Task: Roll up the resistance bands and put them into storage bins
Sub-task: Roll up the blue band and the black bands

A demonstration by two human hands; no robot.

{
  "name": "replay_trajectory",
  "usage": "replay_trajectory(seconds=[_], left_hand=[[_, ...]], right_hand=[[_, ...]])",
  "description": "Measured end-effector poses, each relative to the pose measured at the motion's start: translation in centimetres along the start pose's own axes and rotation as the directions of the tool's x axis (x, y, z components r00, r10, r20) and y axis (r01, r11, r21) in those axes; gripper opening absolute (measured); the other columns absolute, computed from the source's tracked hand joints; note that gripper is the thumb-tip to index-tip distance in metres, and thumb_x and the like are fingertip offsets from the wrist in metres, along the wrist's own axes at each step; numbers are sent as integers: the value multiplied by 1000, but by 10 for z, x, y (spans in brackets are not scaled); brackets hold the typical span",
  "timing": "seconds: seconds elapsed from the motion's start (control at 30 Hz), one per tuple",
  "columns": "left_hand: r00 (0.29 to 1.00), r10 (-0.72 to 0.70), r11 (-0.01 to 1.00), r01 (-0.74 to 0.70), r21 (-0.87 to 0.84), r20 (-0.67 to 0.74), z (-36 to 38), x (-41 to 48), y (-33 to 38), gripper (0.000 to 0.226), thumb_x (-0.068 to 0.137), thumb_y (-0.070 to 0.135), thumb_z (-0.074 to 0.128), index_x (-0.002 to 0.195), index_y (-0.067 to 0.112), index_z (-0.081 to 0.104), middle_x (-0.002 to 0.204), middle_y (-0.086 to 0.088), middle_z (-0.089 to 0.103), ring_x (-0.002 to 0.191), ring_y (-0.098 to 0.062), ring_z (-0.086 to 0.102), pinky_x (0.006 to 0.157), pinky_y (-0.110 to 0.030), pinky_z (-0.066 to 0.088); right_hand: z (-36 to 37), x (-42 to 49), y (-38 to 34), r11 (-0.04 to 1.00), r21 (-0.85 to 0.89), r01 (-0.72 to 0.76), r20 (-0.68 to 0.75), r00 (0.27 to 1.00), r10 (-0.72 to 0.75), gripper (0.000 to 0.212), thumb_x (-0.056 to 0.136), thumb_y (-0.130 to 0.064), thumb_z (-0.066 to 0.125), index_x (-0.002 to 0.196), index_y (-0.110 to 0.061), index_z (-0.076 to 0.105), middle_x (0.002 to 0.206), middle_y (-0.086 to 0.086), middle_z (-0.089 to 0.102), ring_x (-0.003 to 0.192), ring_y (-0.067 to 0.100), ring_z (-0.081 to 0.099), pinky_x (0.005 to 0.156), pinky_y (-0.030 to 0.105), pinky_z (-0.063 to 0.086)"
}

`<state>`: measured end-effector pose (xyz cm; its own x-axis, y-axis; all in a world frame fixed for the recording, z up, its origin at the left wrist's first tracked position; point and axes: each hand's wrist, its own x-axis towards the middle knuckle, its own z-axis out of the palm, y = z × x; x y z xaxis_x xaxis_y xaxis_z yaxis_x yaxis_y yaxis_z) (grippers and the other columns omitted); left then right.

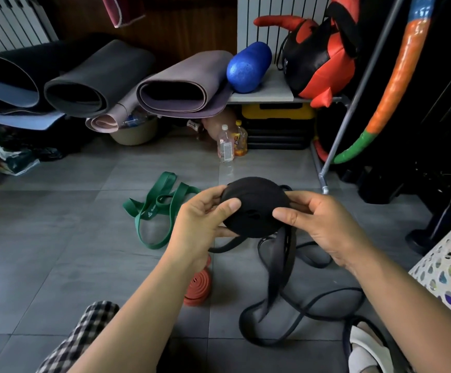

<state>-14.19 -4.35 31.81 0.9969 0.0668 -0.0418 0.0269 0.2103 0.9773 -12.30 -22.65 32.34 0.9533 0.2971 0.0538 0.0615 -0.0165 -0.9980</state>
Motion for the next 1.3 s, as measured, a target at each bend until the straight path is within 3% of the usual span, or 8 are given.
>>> replay_trajectory(seconds=[0.27, 0.43, 0.57, 0.73, 0.9, 1.03, 1.17, 1.3], left_hand=[[975, -220, 924, 204, -324, -13, 2, -3, -14, 44, 72, 18, 63, 113, 3, 57, 118, -18, 62, 107, -33, 61, 74, -44, 58], [994, -32, 955, 0, 296, 106, -16, 9, 1, 42, 81, 0, 64, 107, 33, 57, 106, 11, 64, 88, -5, 62, 76, -29, 51], [987, -29, 910, -38, 413, 155, -12, 6, 3, 36, 80, -2, 64, 88, 32, 63, 89, -3, 66, 78, -18, 61, 70, -37, 53], [1000, -17, 994, 17, 105, -1, -9, 2, 5, 25, 84, -3, 59, 89, 22, 62, 84, 2, 68, 66, -5, 66, 46, -22, 53], [988, -126, 974, 106, -202, -90, -2, -2, -5, 17, 86, 7, 56, 101, 6, 61, 105, -14, 66, 90, -26, 68, 66, -47, 58], [959, -275, 886, 222, -407, -74, 5, -9, -17, 22, 87, 6, 54, 108, 0, 56, 112, -20, 62, 99, -33, 64, 69, -50, 57], [954, -297, 840, 243, -486, -36, 9, -16, -21, 7, 87, 7, 53, 89, 5, 59, 86, -11, 70, 79, -24, 70, 64, -47, 58], [962, -271, 908, 260, -329, 12, 3, -12, -20, 12, 88, 6, 53, 100, 7, 57, 104, -15, 66, 93, -29, 67, 72, -47, 57]], right_hand=[[6, 3, 12, 992, 100, -76, -92, 992, 85, 16, 77, -12, 66, 90, -19, 68, 86, -7, 74, 85, 5, 68, 71, 11, 51], [-5, 4, 9, 940, -340, -19, 16, 1000, 26, 18, 76, -14, 71, 88, -27, 69, 83, -10, 73, 82, 5, 68, 76, 22, 54], [1, 4, 12, 922, -388, 13, 68, 998, 15, 23, 74, -13, 73, 80, -35, 66, 85, -11, 72, 84, 4, 67, 82, 29, 53], [-2, 3, 3, 998, -66, -20, -25, 1000, 18, 22, 77, -10, 67, 91, -26, 65, 86, -15, 72, 87, -1, 66, 74, 10, 50], [12, 1, 13, 994, 81, -74, -111, 990, 83, 18, 79, -11, 65, 93, -21, 67, 90, -10, 73, 88, 3, 67, 73, 10, 50], [7, 2, 16, 975, 177, -132, -111, 982, 153, 18, 68, -19, 68, 86, -18, 70, 85, -5, 74, 83, 7, 69, 77, 20, 53], [9, 3, 23, 944, 267, -193, -97, 970, 225, 30, 58, -28, 71, 84, -14, 71, 90, 4, 74, 88, 17, 68, 90, 35, 48], [6, 3, 20, 964, 183, -191, -72, 976, 207, 24, 64, -25, 67, 85, -15, 70, 86, -1, 74, 86, 12, 68, 84, 27, 50]])
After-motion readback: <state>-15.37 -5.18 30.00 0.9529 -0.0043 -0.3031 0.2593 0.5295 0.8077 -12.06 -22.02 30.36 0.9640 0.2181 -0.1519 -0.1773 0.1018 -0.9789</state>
